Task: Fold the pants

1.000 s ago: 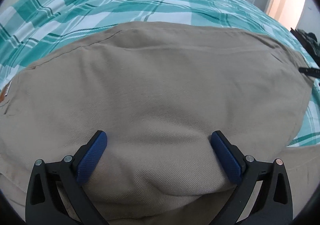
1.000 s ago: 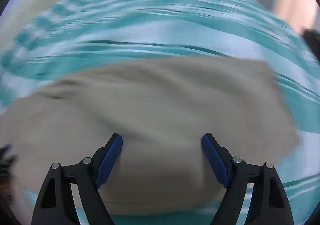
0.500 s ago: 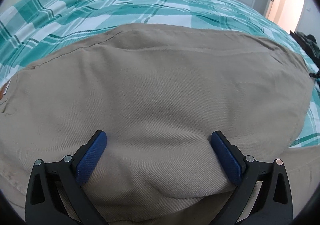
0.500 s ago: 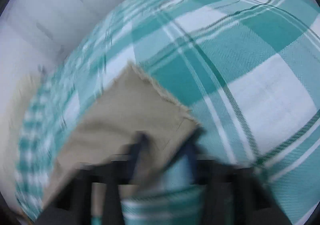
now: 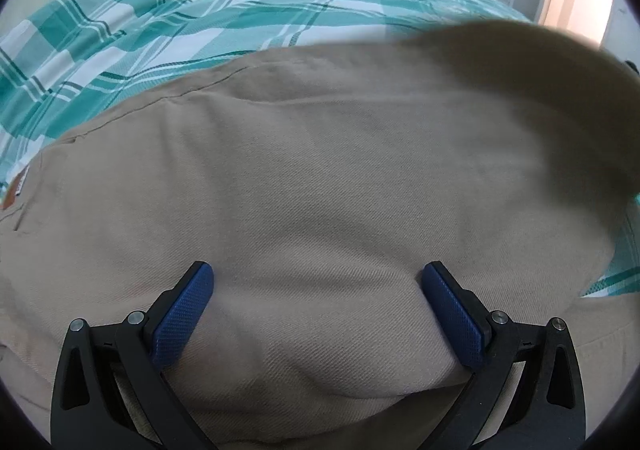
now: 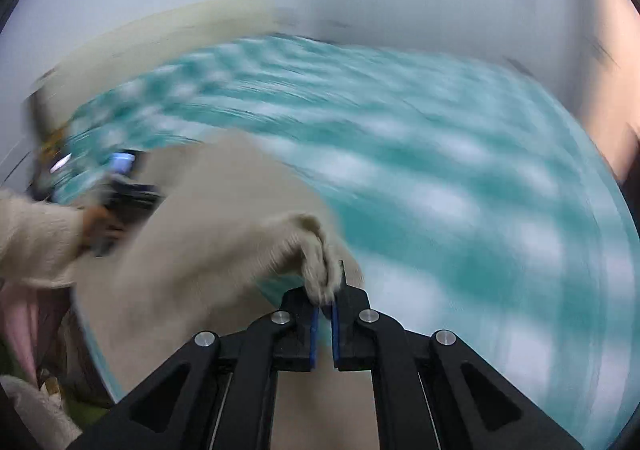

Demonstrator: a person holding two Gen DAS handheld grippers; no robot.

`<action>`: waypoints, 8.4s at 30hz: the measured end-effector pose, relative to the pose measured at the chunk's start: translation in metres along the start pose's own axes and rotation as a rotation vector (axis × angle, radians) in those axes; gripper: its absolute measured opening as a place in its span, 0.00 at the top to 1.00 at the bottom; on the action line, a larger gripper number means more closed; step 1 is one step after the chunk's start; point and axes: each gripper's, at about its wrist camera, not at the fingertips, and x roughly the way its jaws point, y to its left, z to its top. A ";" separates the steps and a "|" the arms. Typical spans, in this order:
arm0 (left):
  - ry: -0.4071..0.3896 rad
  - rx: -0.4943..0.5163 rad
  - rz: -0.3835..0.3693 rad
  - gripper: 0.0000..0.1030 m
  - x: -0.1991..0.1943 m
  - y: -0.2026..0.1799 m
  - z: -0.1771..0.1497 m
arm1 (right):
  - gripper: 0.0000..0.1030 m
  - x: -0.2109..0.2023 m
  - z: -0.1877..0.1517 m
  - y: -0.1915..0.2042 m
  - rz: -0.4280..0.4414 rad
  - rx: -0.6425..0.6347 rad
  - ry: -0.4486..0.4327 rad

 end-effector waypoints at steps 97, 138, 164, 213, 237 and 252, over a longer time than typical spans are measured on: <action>0.147 -0.480 -0.648 0.01 -0.110 0.103 0.000 | 0.96 -0.138 0.014 0.112 0.229 0.554 -0.360; 0.226 -0.332 -0.450 0.92 -0.143 0.061 -0.149 | 0.92 -0.047 -0.160 -0.094 0.066 0.972 0.039; 0.153 -0.030 -0.310 0.50 -0.220 0.031 -0.157 | 0.43 -0.054 -0.183 -0.098 0.023 1.157 0.149; 0.031 -0.202 -0.233 0.32 -0.211 0.093 -0.108 | 0.79 -0.107 0.048 0.316 0.487 -0.031 -0.184; 0.164 0.139 -0.273 0.42 -0.168 -0.031 -0.143 | 0.81 0.032 -0.038 0.250 0.176 -0.008 0.247; 0.157 0.138 -0.240 0.42 -0.170 -0.021 -0.158 | 0.84 0.091 0.011 0.200 0.050 0.098 0.265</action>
